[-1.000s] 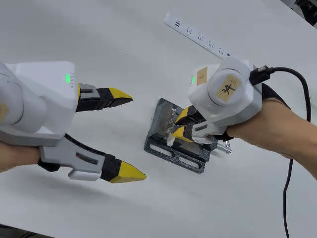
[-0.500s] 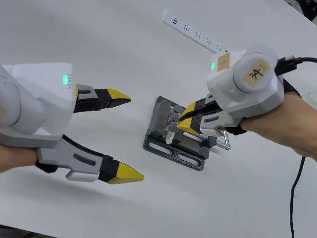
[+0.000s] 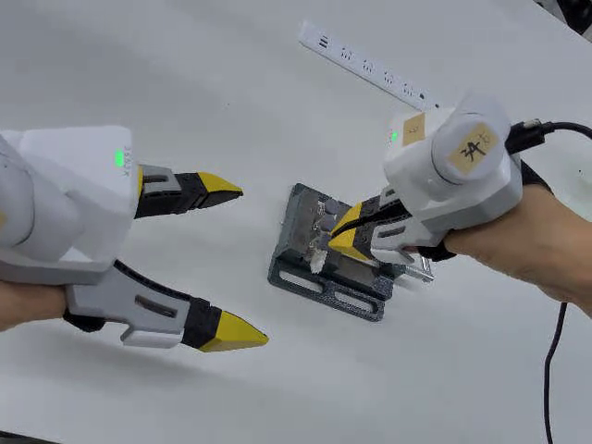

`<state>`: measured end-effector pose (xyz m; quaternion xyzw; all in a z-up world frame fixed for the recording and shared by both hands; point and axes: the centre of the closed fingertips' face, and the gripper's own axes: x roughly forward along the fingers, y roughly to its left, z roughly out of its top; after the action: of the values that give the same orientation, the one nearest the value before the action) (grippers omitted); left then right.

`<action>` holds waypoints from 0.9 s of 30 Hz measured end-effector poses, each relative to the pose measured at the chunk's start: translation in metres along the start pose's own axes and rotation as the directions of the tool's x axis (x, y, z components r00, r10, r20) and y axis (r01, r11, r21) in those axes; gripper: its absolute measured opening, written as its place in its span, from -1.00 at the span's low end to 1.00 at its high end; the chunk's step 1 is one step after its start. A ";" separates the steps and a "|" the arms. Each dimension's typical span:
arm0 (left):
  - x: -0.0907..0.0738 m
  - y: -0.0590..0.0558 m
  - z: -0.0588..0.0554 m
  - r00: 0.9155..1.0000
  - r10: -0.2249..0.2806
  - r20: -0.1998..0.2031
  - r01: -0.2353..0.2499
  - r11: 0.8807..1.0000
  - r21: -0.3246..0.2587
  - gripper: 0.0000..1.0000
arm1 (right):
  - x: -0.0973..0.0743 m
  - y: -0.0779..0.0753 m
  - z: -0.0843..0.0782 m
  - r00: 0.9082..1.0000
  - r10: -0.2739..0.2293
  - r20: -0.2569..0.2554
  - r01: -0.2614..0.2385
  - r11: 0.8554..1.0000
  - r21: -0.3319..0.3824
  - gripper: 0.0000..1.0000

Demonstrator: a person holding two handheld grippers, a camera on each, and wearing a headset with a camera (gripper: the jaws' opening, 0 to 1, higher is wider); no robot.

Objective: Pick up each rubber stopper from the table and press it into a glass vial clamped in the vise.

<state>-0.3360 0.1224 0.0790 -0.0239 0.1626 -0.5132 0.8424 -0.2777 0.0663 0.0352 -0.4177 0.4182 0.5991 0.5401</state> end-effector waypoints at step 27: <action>0.003 0.001 0.001 1.000 0.000 0.009 0.000 1.000 -0.007 0.64 | 0.007 -0.002 -0.001 0.999 -0.012 -0.034 0.011 0.999 -0.033 -1.00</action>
<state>-0.3334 0.1203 0.0790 -0.0291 0.1605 -0.5125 0.8430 -0.2757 0.0677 0.0281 -0.4391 0.4152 0.5955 0.5294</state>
